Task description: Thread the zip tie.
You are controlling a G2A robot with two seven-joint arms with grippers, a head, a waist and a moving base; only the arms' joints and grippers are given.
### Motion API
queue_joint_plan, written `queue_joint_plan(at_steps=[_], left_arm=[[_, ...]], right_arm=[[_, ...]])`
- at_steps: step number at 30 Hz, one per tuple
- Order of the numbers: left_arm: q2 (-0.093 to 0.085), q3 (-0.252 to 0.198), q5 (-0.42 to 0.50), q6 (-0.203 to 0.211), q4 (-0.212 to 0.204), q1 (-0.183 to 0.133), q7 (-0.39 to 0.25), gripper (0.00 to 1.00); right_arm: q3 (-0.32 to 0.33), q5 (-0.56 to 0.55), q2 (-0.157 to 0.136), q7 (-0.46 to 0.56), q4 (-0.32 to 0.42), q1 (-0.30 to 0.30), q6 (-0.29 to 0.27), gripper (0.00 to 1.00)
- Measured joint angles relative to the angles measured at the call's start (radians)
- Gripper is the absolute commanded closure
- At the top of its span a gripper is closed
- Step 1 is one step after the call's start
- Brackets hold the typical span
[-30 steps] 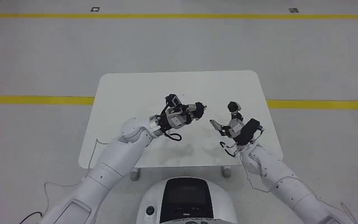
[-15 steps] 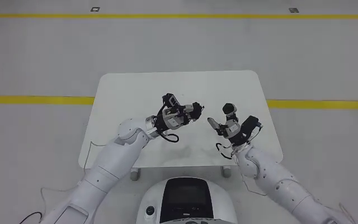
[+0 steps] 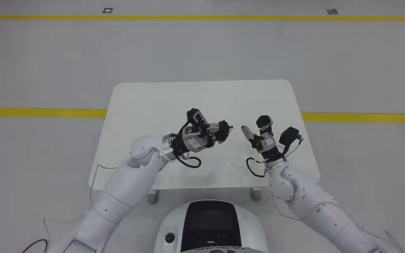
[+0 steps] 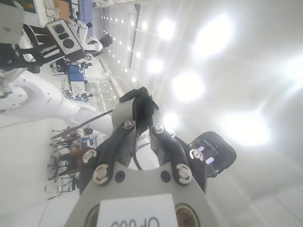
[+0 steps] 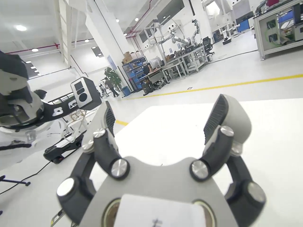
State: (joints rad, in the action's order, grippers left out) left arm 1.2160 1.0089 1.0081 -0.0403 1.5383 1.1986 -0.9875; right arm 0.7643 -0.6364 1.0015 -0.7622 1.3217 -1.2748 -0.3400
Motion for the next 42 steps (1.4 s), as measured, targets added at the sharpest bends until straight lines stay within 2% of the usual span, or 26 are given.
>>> queue_joint_plan(at_steps=[4,11,21,25,31,34,42], left_arm=[[-0.002,0.008,0.047,-0.035,0.013,0.01,-0.004,1.0],[-0.002,0.032,0.152,-0.068,0.018,0.023,-0.011,1.0],[0.0,0.033,0.177,-0.074,0.022,0.026,-0.005,1.0],[0.005,0.04,0.289,-0.113,0.027,0.035,0.034,1.0],[0.01,0.055,0.421,-0.173,0.022,0.038,0.036,1.0],[0.01,0.062,0.439,-0.18,0.02,0.039,0.04,1.0],[0.01,0.069,0.418,-0.17,0.02,0.043,0.051,1.0]], right_arm=[[-0.003,-0.014,0.003,-0.008,-0.021,0.007,0.0,0.0],[0.002,-0.033,0.01,-0.027,-0.043,0.012,0.0,0.0],[0.002,-0.033,0.01,-0.027,-0.042,0.012,0.0,0.0],[0.002,-0.033,0.01,-0.027,-0.042,0.012,0.0,0.0],[0.002,-0.033,0.01,-0.027,-0.042,0.012,0.0,0.0],[0.002,-0.033,0.01,-0.027,-0.042,0.012,0.0,0.0],[0.002,-0.033,0.01,-0.027,-0.042,0.012,0.0,0.0]])
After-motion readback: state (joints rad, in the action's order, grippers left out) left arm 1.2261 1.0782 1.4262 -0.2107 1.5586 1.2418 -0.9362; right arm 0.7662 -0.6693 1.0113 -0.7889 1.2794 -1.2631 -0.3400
